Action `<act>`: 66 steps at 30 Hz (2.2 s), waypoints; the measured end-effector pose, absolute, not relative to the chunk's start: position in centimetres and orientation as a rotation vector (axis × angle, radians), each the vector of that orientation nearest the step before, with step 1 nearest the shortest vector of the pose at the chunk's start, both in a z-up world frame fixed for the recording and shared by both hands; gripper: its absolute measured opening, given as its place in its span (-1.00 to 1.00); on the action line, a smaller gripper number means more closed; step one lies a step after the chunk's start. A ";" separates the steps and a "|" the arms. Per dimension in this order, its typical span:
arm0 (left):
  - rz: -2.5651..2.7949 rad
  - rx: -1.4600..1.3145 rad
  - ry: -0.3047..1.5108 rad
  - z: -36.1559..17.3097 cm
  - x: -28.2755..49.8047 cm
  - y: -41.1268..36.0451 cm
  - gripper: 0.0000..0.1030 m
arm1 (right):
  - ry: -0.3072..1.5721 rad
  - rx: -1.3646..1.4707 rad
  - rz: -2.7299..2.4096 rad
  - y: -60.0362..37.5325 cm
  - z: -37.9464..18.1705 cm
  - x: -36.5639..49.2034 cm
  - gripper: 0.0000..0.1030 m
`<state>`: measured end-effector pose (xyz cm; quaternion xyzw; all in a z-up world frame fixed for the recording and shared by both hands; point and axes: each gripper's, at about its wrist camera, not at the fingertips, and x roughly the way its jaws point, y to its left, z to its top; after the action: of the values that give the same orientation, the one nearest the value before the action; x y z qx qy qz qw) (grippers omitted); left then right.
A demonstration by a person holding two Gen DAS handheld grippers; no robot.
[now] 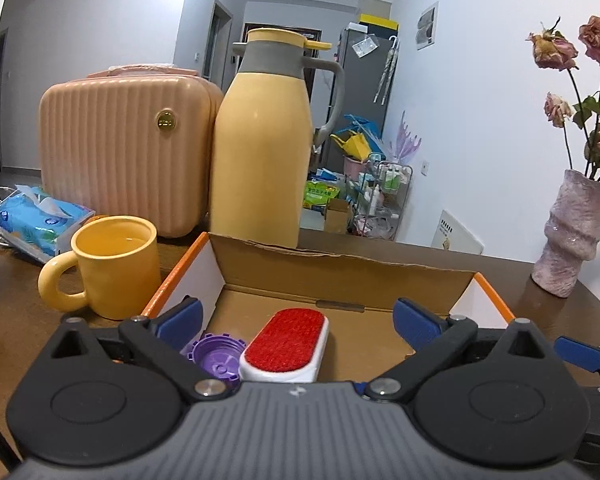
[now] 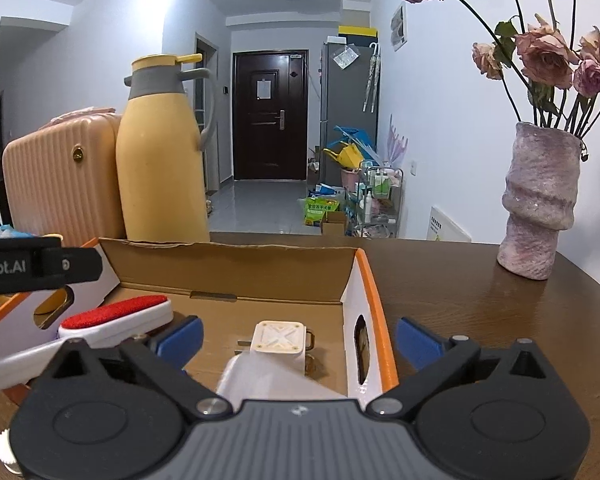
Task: Organize rigid objects
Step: 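Open both tools to drop the blue cap and white container into the box, then withdraw both tools from the box toward the white cap and tape roll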
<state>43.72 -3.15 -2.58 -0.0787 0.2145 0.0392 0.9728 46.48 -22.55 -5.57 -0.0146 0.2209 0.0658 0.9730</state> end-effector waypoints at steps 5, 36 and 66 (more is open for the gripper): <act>0.090 -0.152 0.442 -2.6 43.8 -3.1 1.00 | 0.447 -0.038 0.134 -22.4 -5.6 46.3 1.00; 0.102 -0.136 0.422 -2.5 42.3 -2.6 1.00 | 0.399 -0.046 0.120 -22.4 -5.3 44.2 1.00; 0.102 -0.076 0.365 -3.1 34.2 -1.5 1.00 | 0.322 -0.077 0.128 -23.0 -6.2 35.0 1.00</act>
<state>34.15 -1.50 -3.14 -0.0379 0.1814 0.0507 0.9814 35.00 -23.00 -6.16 -0.0381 0.1603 0.0636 0.9843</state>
